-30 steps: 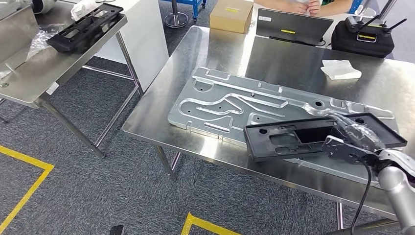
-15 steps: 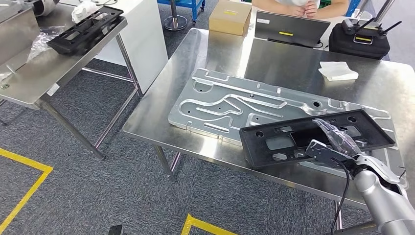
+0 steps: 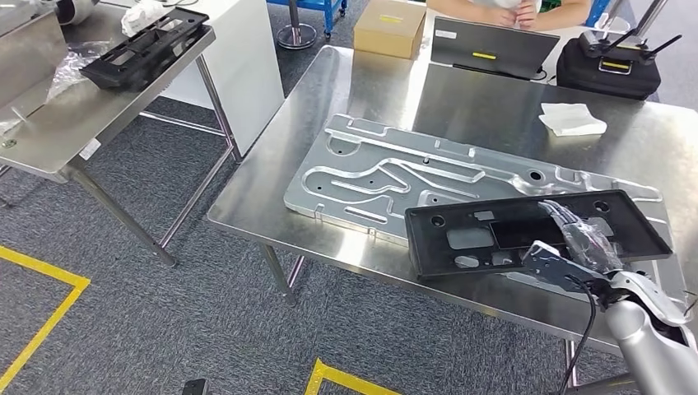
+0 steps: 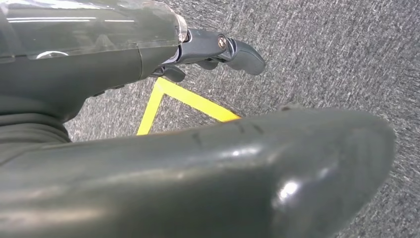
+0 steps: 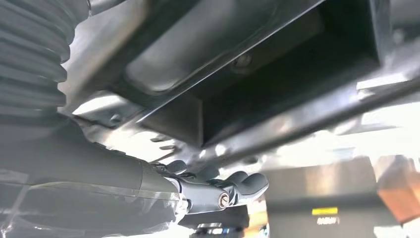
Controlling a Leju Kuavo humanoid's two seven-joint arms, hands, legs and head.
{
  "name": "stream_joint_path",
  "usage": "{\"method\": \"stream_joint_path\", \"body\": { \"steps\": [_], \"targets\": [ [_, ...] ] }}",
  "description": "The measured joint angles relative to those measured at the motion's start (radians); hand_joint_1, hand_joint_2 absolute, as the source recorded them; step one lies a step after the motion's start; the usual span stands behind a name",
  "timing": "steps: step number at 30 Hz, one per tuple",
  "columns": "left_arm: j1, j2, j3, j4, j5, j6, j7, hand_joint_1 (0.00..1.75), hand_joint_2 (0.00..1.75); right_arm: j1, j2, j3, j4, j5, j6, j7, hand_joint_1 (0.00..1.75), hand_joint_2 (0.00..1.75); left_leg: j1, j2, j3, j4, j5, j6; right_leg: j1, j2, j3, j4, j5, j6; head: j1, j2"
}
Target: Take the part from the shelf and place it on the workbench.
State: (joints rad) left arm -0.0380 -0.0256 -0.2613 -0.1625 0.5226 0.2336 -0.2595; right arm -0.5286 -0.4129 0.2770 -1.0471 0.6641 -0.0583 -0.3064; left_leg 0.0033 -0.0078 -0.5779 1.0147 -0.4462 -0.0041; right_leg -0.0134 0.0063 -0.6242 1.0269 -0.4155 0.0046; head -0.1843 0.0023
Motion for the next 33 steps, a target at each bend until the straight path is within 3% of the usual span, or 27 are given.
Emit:
{"method": "stream_joint_path", "body": {
  "steps": [10,15,33],
  "targets": [
    [0.003,0.0,0.0,0.0,0.006,0.013,0.009,0.0,0.0,0.035,-0.036,-0.147,-0.245,-0.112,-0.004,-0.002,0.0,1.75,-0.001,0.0,-0.003,0.0,-0.001,0.001,-0.001,0.0,-0.002,0.0,0.0,0.001,0.0,0.0],
    [0.003,0.0,0.0,0.0,0.02,0.019,0.009,0.0,0.0,0.03,-0.037,-0.167,-0.313,-0.122,0.002,-0.002,0.0,1.75,-0.001,0.0,-0.003,0.0,-0.001,0.001,-0.001,0.0,-0.002,0.0,0.0,0.001,0.0,0.0],
    [0.003,0.0,0.0,0.0,0.026,0.025,0.002,0.0,0.0,0.043,0.029,-0.262,-0.483,-0.188,-0.081,-0.021,0.0,1.75,-0.001,0.0,-0.003,0.0,-0.001,0.001,-0.001,0.0,-0.003,0.0,-0.001,0.001,0.0,0.0]
  ]
}}
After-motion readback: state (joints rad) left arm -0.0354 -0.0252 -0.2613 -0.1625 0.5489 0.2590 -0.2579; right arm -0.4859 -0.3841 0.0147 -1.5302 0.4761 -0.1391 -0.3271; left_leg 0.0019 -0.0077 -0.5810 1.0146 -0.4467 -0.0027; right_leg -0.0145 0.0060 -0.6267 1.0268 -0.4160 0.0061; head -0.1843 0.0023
